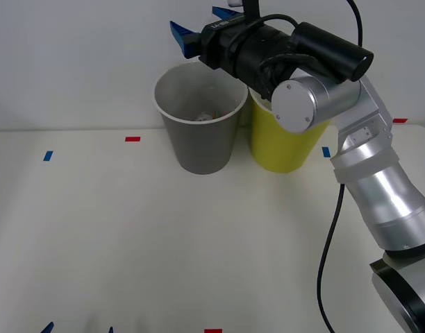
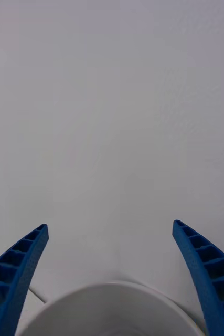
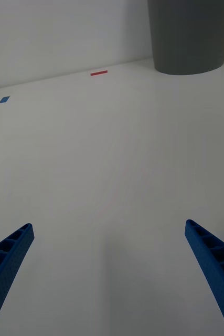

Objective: Put cans in the gray bin and PET bottles in the light green bin.

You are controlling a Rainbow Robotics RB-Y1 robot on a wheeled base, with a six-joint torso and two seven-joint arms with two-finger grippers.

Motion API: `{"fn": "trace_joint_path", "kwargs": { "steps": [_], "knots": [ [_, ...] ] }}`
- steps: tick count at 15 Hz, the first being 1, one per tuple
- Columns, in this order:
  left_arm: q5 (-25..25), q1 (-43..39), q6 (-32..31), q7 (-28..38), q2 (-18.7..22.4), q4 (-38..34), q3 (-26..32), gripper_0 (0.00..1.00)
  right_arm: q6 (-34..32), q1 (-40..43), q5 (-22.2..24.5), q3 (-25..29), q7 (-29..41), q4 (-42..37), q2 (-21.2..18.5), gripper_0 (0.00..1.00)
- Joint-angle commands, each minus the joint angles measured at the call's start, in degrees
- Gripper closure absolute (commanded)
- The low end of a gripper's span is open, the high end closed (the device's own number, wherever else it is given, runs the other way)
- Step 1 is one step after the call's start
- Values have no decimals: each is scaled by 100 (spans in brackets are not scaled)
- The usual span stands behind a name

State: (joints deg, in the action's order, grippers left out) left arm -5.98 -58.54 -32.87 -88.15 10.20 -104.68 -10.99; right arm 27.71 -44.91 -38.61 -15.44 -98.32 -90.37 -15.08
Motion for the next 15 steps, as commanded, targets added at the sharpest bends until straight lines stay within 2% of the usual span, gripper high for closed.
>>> {"fn": "trace_joint_path", "kwargs": {
  "steps": [1, 6, 10, 13, 15],
  "knots": [
    [0, 0, 0, 0, 0, 0, 0, 0, 946, 9, 11, 322, -91, -517, 110, 0],
    [0, 0, 0, 0, 0, 0, 0, 0, 1061, 343, -15, 612, -108, -1343, 40, 0],
    [0, 0, 0, 0, 0, 0, 0, 0, 1061, 1494, -68, 806, -11, -2758, -637, 0],
    [0, 0, 0, 0, 0, 0, 0, 0, 1052, 2725, -85, 1307, 120, -4050, -1217, 0],
    [0, 0, 0, 0, 0, 0, 0, 0, 1034, 3595, -94, 1764, 191, -4762, -1375, 0]
  ]
}}
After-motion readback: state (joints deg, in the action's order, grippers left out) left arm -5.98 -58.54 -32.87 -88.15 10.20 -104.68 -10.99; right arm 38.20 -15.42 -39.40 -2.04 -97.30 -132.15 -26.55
